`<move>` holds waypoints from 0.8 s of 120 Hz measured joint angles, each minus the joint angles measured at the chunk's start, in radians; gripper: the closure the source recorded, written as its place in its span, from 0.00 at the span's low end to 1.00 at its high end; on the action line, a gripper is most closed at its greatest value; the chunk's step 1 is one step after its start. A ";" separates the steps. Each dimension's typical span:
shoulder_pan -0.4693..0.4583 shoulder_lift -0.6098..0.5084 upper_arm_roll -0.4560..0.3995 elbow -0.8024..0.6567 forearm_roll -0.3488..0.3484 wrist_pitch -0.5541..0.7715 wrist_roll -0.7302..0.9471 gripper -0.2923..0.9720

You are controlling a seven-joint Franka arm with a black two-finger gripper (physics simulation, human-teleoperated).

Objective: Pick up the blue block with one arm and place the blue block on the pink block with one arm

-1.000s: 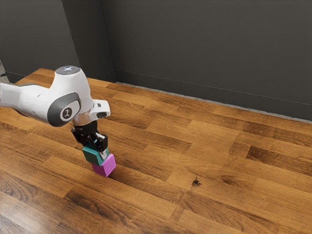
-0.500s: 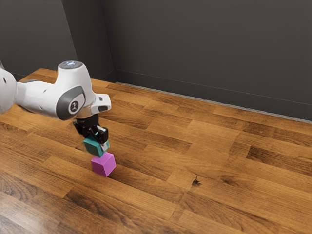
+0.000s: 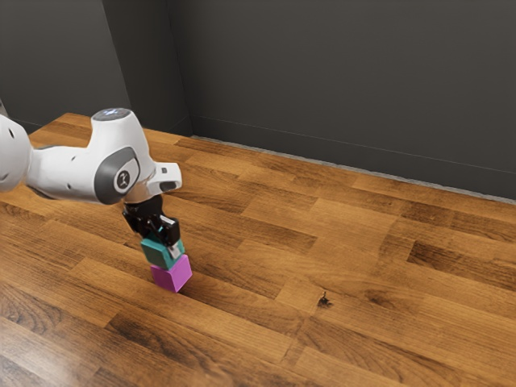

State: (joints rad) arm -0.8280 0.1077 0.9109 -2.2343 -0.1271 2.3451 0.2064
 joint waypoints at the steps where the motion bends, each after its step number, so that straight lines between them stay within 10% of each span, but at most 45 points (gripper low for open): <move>1: 0.000 0.000 0.000 0.000 -0.004 0.000 0.002 0.59; 96: 0.041 0.039 -0.001 0.049 -0.109 -0.119 0.156 0.60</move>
State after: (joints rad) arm -0.7866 0.1470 0.9101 -2.1854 -0.2359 2.2264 0.3623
